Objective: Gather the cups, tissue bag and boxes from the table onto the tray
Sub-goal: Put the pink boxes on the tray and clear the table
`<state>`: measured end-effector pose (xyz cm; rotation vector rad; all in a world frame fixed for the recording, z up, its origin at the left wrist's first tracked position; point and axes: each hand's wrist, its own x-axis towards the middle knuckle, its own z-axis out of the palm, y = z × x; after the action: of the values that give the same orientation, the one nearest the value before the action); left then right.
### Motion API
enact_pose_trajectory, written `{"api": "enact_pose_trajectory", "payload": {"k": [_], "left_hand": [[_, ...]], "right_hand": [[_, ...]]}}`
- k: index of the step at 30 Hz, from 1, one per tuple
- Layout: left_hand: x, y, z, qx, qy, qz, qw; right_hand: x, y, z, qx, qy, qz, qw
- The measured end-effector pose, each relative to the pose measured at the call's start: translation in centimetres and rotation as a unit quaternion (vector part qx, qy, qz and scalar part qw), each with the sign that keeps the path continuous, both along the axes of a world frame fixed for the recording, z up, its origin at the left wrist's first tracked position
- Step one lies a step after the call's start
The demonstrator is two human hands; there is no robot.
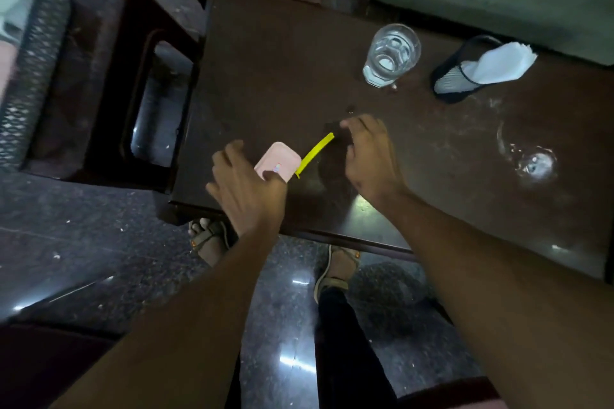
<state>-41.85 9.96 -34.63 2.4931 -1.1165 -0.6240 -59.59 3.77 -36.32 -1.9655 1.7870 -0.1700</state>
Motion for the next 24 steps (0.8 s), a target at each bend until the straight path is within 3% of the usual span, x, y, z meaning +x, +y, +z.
{"api": "enact_pose_trajectory", "payload": {"k": [3, 7, 12, 17, 24], "left_hand": [[1.6, 1.4, -0.1, 0.046, 0.011, 0.046, 0.998], [1.6, 2.0, 0.0, 0.093, 0.093, 0.055, 0.99], [1.5, 0.2, 0.4, 0.09, 0.183, 0.067, 0.977], [4.3, -2.8, 1.5, 0.04, 0.213, 0.106, 0.97], [13.6, -8.1, 6.0, -0.085, 0.195, 0.189, 0.959]], "right_hand": [[4.0, -0.4, -0.3, 0.01, -0.012, 0.05, 0.999], [7.5, 0.0, -1.2, 0.05, -0.01, 0.108, 0.993], [9.0, 0.8, -2.1, 0.07, -0.017, 0.121, 0.99], [11.8, -1.3, -0.4, 0.072, -0.029, 0.06, 0.995], [22.7, -8.1, 6.3, 0.008, -0.058, 0.093, 0.994]]}}
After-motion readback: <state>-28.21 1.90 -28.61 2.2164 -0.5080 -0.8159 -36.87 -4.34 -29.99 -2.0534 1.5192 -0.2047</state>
